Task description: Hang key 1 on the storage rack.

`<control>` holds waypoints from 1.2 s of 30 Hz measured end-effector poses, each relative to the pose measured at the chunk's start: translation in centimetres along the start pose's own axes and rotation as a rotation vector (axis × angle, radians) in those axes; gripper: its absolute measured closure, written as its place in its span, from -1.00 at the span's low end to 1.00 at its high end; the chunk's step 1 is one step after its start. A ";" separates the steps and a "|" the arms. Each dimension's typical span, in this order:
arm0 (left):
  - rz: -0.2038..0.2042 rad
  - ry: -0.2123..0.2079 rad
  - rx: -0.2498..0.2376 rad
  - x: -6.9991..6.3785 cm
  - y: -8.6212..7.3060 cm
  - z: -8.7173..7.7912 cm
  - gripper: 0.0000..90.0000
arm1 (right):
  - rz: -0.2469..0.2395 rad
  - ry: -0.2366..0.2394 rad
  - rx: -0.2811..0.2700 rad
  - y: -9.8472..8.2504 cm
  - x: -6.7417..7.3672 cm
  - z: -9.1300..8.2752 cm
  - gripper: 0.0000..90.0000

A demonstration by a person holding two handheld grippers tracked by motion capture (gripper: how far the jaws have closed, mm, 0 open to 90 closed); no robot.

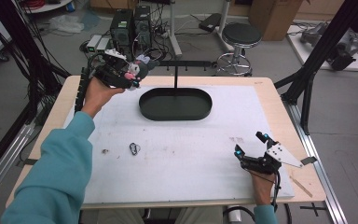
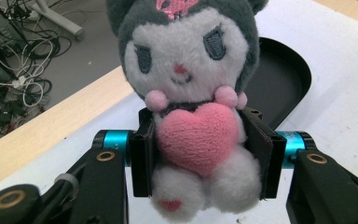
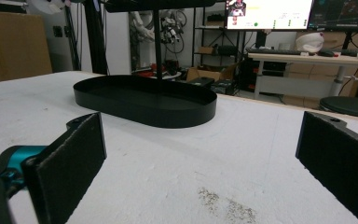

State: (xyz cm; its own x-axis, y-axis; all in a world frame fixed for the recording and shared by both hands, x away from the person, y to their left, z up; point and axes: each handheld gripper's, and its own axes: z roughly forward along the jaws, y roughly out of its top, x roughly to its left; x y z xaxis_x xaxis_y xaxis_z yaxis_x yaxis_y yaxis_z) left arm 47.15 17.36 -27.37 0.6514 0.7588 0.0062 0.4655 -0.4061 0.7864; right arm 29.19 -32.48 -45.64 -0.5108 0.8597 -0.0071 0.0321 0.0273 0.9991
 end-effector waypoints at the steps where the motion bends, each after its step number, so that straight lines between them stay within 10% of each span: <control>1: -0.004 -0.003 -0.004 0.0 0.1 0.1 0.16 | 0.002 0.000 0.001 0.0 0.0 0.0 -0.98; 36: -0.049 0.057 0.004 0.7 -0.7 2.3 0.15 | 0.001 0.001 0.001 0.0 0.0 0.0 -0.98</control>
State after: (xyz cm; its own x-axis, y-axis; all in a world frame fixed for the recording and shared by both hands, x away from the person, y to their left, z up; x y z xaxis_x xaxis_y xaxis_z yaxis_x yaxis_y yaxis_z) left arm 48.68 17.02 -29.38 0.5924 0.8056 0.0034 0.4981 -0.3696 0.7844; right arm 29.16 -32.46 -45.64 -0.5118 0.8591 -0.0060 0.0337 0.0270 0.9991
